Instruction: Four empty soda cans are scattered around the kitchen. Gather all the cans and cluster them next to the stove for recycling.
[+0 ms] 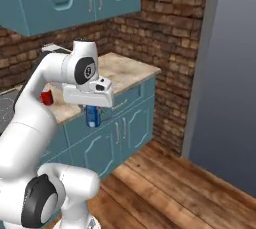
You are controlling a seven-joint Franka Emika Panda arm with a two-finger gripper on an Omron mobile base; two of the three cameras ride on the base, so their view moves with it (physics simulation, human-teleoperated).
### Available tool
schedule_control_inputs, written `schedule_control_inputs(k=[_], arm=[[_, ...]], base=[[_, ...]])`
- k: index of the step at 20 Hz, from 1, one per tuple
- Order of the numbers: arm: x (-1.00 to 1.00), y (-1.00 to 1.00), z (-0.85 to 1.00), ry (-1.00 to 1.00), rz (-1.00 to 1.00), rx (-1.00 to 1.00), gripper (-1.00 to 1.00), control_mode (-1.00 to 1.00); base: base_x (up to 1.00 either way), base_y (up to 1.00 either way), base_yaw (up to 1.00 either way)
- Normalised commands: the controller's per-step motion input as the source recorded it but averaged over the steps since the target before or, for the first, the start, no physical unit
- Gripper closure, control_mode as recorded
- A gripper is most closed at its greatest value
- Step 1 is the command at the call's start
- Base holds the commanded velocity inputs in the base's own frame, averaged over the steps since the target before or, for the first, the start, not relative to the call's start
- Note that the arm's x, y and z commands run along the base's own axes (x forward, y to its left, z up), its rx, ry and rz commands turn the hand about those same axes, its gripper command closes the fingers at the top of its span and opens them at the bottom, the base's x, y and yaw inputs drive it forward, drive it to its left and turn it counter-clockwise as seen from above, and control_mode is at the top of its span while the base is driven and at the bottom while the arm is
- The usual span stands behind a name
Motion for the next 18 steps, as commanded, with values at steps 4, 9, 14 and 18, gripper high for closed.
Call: schedule_control_inputs(k=[4, 9, 14, 18], arm=[[0.0, 0.0, 0.0, 0.0, 0.0, 0.0, 1.0, 1.0], [0.0, 0.0, 0.0, 0.0, 0.0, 0.0, 1.0, 1.0], [0.0, 0.0, 0.0, 0.0, 0.0, 0.0, 1.0, 1.0], [0.0, 0.0, 0.0, 0.0, 0.0, 0.0, 1.0, 1.0]], base=[[1.0, -0.26, 0.65], [0.93, -0.32, 0.71], [0.29, -0.3, 0.77], [0.13, -0.08, 0.69]])
